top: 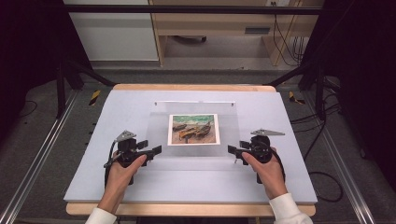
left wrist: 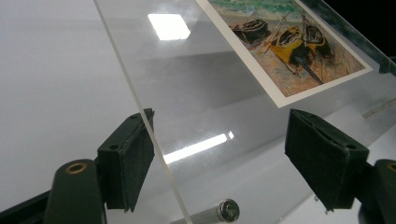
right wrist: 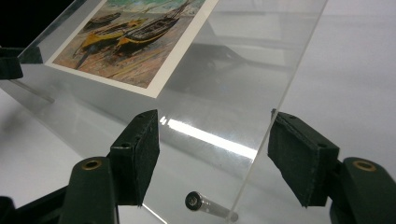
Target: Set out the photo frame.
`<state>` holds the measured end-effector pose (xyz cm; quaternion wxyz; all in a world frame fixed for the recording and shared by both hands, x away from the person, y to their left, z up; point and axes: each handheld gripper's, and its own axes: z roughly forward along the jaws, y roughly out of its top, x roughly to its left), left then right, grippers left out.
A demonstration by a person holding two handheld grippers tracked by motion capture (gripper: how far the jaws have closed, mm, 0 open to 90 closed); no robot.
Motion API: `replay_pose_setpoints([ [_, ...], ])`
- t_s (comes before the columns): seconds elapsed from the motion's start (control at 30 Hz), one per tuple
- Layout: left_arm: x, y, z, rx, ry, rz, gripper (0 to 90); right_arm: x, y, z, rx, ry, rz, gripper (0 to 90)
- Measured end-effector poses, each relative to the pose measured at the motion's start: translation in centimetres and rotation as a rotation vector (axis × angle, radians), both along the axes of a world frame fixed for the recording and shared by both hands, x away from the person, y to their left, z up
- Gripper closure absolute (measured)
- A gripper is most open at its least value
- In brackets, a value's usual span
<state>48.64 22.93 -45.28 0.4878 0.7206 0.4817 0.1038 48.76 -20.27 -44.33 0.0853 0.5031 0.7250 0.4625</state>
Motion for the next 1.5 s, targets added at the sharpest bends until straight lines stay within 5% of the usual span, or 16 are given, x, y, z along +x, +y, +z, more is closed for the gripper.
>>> replay_pose_setpoints([
  [1.5,-2.6,-0.2,0.5,0.047,-0.043,0.032,30.6,-2.5,0.0,0.4,-0.069,-0.084,0.014,41.7],
])
